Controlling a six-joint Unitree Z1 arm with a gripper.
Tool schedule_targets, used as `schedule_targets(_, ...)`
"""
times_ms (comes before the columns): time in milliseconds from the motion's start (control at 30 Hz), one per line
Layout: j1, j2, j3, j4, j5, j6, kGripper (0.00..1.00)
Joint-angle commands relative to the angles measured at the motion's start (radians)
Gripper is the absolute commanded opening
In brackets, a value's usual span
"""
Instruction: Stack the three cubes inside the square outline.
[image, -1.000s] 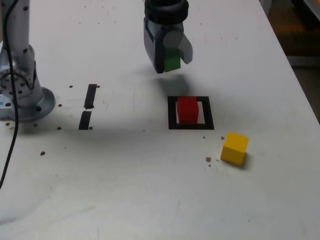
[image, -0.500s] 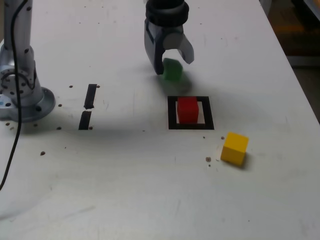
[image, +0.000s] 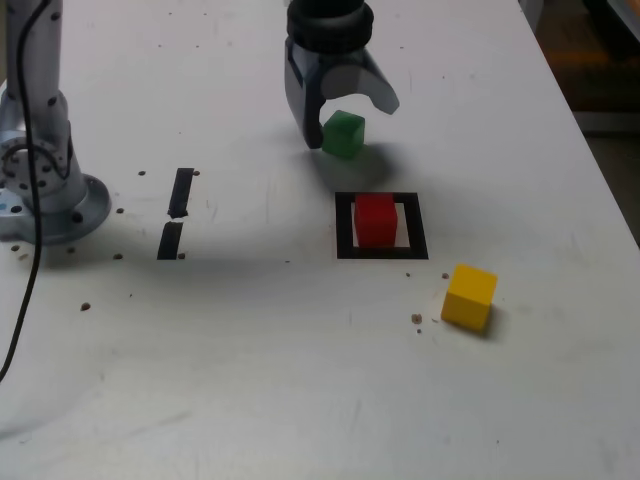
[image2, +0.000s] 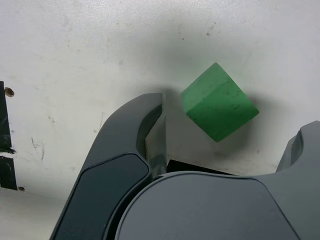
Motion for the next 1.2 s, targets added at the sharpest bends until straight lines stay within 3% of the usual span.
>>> schedule_targets(0,-0.005,-0.032,0.004,0.003,0.000,0.001,0.90)
schedule_targets(233,-0.084,-0.105,-0.019,0.034,-0.016,-0.009,0.90)
schedule_targets(500,-0.218,-0.111,-0.085,0.050,-0.065,-0.024,0.91)
schedule_targets(967,-0.414,0.014,-0.286,0.153,-0.096,-0.045,0.91)
schedule_targets(1167,-0.477,0.088,-0.380,0.168,-0.107,-0.046,0.97)
